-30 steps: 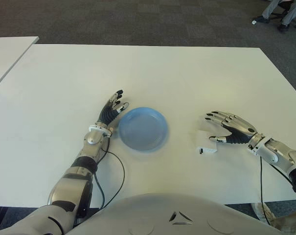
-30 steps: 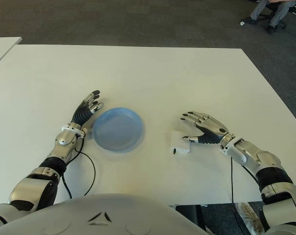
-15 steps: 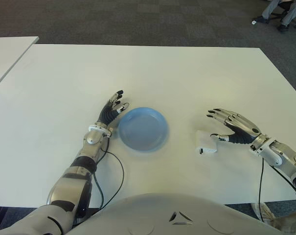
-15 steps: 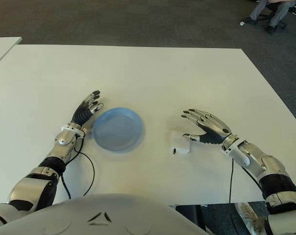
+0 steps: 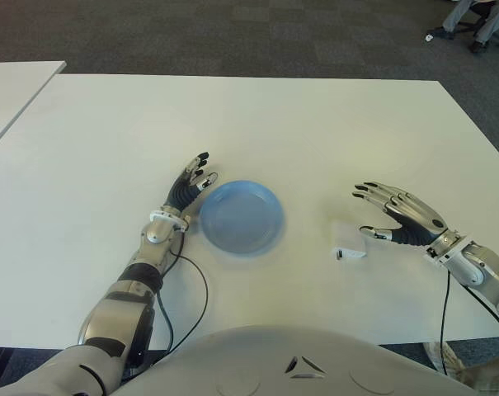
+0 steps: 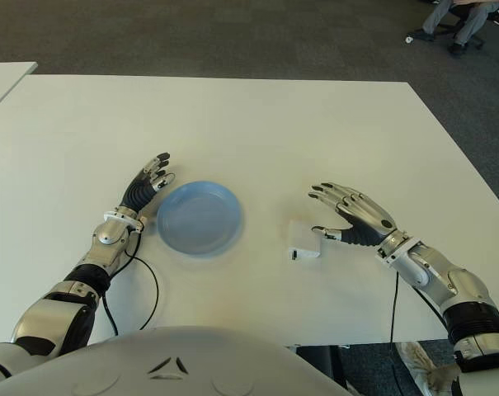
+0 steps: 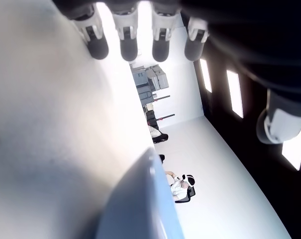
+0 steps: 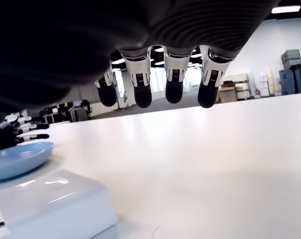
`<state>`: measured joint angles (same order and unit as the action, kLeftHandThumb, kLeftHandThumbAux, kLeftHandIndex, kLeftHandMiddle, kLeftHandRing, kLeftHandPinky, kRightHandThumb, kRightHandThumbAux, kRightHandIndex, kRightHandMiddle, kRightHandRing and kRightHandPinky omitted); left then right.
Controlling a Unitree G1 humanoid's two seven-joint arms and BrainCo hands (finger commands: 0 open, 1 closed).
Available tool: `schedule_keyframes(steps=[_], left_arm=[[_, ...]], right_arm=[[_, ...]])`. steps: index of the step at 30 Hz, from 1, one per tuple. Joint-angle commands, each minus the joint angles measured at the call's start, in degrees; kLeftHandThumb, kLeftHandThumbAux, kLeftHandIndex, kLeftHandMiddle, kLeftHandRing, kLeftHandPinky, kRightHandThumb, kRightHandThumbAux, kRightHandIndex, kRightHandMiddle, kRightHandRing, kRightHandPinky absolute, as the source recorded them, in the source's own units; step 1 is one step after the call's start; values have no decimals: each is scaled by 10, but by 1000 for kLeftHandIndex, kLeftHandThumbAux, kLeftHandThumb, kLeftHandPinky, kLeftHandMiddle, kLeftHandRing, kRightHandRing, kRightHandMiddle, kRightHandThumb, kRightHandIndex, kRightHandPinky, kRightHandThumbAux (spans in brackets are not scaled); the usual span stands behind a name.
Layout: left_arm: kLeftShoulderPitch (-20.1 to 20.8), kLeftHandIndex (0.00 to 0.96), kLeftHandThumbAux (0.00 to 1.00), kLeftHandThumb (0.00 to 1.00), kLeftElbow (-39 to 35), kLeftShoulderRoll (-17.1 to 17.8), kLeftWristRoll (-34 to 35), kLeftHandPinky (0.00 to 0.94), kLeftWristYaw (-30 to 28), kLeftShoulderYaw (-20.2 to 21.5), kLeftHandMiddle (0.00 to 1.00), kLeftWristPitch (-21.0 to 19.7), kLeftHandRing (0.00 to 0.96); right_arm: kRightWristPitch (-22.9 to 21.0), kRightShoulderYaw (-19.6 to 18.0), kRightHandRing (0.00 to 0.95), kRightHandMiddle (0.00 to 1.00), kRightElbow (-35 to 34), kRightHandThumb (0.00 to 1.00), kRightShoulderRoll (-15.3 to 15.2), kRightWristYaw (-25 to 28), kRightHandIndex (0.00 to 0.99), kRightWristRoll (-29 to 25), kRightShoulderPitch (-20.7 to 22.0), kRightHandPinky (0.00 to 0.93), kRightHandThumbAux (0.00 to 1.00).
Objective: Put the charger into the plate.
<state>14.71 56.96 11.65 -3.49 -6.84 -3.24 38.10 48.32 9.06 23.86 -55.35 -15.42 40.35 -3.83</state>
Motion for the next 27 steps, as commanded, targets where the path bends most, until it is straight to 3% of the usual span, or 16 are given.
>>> schedule_keyframes(steps=[1, 27], left_arm=[[-43, 0, 432, 0, 36, -5, -23, 52, -7, -14, 47, -55, 44], [-41, 0, 437, 0, 38, -5, -21, 49, -9, -14, 45, -58, 44]], right_arm=[[-1, -10, 0, 0, -19, 259, -6, 18, 0, -6, -25, 0, 67], [-33, -36, 0, 0, -69, 270, 5, 37, 0, 12, -87, 0, 72]])
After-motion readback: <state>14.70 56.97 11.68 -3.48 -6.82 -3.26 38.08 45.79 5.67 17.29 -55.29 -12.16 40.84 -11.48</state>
